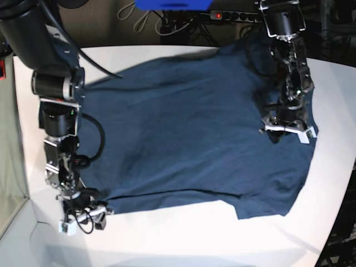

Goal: Layout the t-shirt on the table in an organized manner, then fold the t-shirt properly
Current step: 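Grasp the shirt body with both grippers near the collar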

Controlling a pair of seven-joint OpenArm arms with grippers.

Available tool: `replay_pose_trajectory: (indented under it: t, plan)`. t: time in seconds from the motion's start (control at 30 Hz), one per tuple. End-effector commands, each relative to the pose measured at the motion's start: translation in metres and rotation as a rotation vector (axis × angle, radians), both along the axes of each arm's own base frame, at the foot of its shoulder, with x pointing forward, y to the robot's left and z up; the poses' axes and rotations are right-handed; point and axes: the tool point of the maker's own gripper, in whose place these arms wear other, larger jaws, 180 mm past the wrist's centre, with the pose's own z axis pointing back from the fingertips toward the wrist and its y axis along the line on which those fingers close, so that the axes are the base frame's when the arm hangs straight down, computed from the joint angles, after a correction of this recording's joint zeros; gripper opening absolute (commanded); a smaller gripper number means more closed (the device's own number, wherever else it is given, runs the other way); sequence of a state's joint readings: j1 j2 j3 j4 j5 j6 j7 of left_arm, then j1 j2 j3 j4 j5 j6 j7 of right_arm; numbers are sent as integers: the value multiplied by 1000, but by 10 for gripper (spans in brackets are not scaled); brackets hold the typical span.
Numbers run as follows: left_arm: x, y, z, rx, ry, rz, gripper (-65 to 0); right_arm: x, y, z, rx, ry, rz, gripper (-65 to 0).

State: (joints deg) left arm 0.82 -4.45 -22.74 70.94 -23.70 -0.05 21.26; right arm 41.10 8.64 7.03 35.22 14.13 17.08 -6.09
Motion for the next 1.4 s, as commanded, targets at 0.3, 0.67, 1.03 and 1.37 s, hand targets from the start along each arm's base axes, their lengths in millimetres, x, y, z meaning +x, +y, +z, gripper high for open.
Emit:
replay_pose_trajectory:
  t: [0.3,0.67,1.03,1.37]
  plan:
    - [-20,2,-10,-9,103,10,-358,-49,-8,-37,-43,128,43,-334]
    - [46,1,78,40,-134,-12,-358,-135,39,-9,-144,115,170,-334]
    - [103,-6,60,-56,-83,5,-358,-235,157,-29,-87,216,434,-335]
    - [101,10,9,63,32,24,-358,-265,184,-67,-84,324,531,-335]
